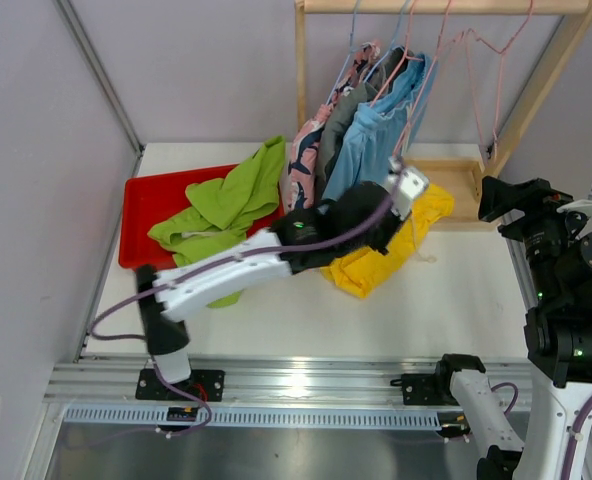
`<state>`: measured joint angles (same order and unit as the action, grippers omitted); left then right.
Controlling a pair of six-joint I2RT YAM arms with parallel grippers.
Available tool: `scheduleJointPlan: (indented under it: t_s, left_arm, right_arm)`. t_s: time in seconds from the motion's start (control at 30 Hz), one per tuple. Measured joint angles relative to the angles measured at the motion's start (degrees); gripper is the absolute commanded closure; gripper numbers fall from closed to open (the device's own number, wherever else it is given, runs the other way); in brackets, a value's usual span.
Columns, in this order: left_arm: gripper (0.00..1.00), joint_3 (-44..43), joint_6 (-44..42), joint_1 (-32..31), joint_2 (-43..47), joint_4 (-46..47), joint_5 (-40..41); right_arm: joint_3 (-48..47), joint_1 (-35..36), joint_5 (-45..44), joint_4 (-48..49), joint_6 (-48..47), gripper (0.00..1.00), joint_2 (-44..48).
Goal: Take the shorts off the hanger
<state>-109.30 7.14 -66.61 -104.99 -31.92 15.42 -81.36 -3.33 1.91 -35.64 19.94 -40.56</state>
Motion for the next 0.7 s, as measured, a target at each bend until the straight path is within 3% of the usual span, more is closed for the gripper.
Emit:
scheduleJointPlan:
  t_s: [0.1, 0.17, 0.2, 0.23, 0.3, 0.43, 0.57, 0.7]
  left_arm:
    - [1.00, -4.31, -0.09, -0.66, 9.70, -2.03, 1.75]
    - [0.98, -8.48, -0.26, 0.26, 14.23, -3.52, 3.04]
    - [0.75, -10.12, -0.68, 1.29, 16.48, -4.00, 3.21]
    - [0.47, -10.58, -0.96, 1.97, 17.90, -4.35, 3.15]
    - [0.01, -8.74, -2.21, 3.61, 21.07, -4.57, 2.29]
    - [0.00, 3.45, -2.82, 4.11, 21.51, 0.00, 0.55]
    - [0.01, 13.00, -3.10, 4.11, 8.15, 3.74, -1.33]
    - [0.01, 17.09, -3.10, 4.17, -5.64, 3.17, -2.80]
  right_arm:
    - [0.00, 0.00, 0.55, 0.17, 0.90, 0.21, 0.13]
    - [-0.02, 0.00, 0.96, 0.42, 1.51, 0.12, 0.20]
    - [-0.02, 0.00, 1.20, 0.46, 1.73, 0.05, 0.20]
    - [-0.02, 0.00, 1.40, 0.48, 1.97, 0.03, 0.20]
    - [0.00, 0.00, 1.86, 0.55, 2.58, 0.02, 0.20]
    - [0.02, 0.00, 2.54, 0.79, 3.41, 0.02, 0.20]
    - [0.20, 0.00, 2.91, 0.70, 3.50, 0.02, 0.20]
    - [0.20, 0.00, 2.91, 0.02, 2.58, 0.01, 0.39]
